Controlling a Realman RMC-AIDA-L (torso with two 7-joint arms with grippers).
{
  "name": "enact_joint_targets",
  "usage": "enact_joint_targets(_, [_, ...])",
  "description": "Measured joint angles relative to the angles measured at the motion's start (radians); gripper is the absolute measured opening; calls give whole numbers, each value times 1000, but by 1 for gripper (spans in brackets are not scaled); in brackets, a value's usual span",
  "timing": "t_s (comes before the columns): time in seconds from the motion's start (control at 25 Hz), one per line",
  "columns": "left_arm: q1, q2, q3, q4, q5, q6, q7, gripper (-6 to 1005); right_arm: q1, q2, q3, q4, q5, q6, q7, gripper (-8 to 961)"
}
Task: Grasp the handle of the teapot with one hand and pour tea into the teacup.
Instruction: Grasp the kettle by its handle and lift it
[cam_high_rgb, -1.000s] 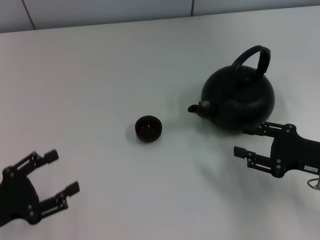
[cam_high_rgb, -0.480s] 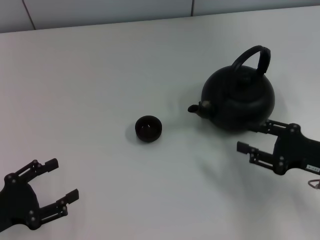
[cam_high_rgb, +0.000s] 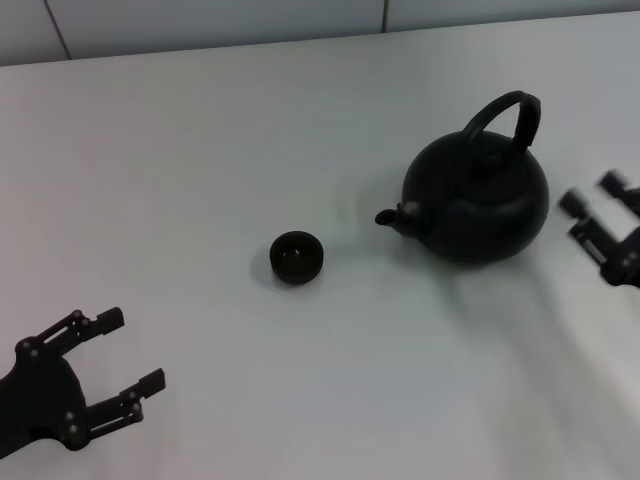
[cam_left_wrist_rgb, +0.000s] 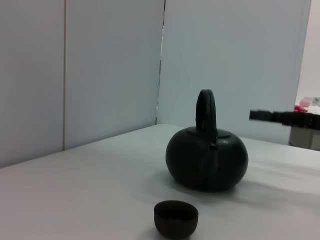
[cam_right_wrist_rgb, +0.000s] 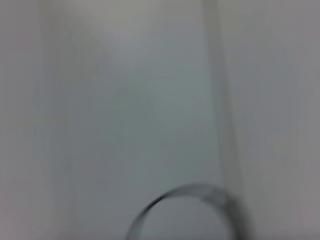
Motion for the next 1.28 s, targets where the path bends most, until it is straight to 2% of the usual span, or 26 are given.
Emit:
enact_joint_targets(0.08, [-2,-1,0,0,-1,0,0,849,-43,2,143,133,0,26,-176,597])
enact_joint_targets(0.12, [-3,-2,-1,0,-1,0,0,849,-54,2,177,176,0,41,-232,597])
enact_joint_targets(0.2, [-4,-2,-1,0,-3,0,-1,849,-69,3,219,251,0,81,-347,597])
enact_joint_targets(0.28, [-5,-2,-1,0,-4,0,-2,849,-67,2,222,272,-1,101,-384,597])
enact_joint_targets(0.68, [-9,-9,-1,-4,-13,0,-3,849,-31,-3,234,233,-3,114,-359,597])
enact_joint_targets(0.96, [-17,-13,-1,-6,-14,0,-3,849,86,-6,208,115,-11,178,-211,596])
enact_joint_targets(1.28, [-17,-15,-1,-11,-29,0,-2,849,160,-8,132,58,-13,239,-138,594])
